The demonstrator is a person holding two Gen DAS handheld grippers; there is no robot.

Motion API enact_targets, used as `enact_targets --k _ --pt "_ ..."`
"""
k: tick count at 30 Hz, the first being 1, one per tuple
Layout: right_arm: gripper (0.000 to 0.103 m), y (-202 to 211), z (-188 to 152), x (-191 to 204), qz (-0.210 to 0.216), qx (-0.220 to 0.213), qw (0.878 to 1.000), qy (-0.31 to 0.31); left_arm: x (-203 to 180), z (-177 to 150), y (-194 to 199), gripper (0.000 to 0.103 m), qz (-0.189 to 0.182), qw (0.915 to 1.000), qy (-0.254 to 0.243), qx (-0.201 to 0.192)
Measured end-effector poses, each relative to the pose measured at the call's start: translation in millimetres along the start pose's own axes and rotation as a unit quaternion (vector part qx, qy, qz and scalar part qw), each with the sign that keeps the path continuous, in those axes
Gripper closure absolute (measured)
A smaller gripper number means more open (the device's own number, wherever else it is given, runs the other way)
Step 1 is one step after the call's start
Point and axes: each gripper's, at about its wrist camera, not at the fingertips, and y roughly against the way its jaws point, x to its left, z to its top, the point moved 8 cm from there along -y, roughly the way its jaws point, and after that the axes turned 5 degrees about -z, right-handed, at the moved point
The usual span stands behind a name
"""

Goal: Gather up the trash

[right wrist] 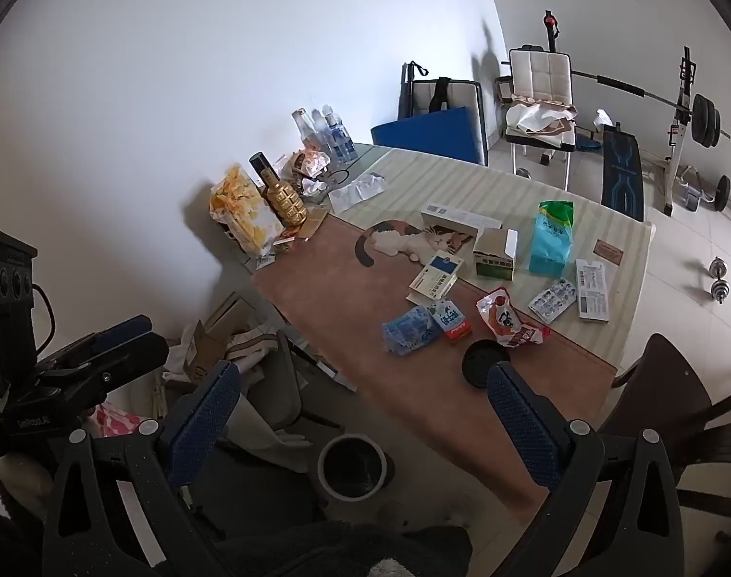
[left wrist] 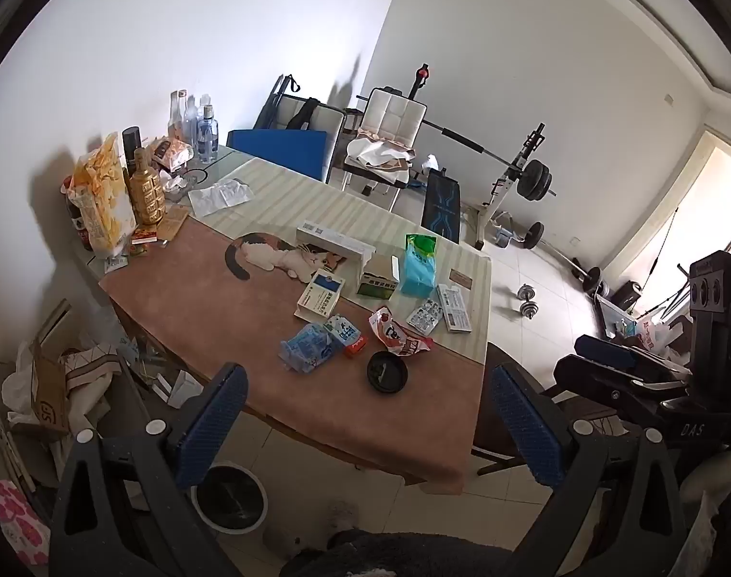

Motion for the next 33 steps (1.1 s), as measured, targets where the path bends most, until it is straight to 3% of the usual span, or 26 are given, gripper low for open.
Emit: enact_targets --k 33 --pt "0.0 1.4 -0.9 4.6 0.001 0.0 1.0 0.001 -9.9 -3.9 -5.9 0.0 -0.018 0.9998 -0.002 0.007"
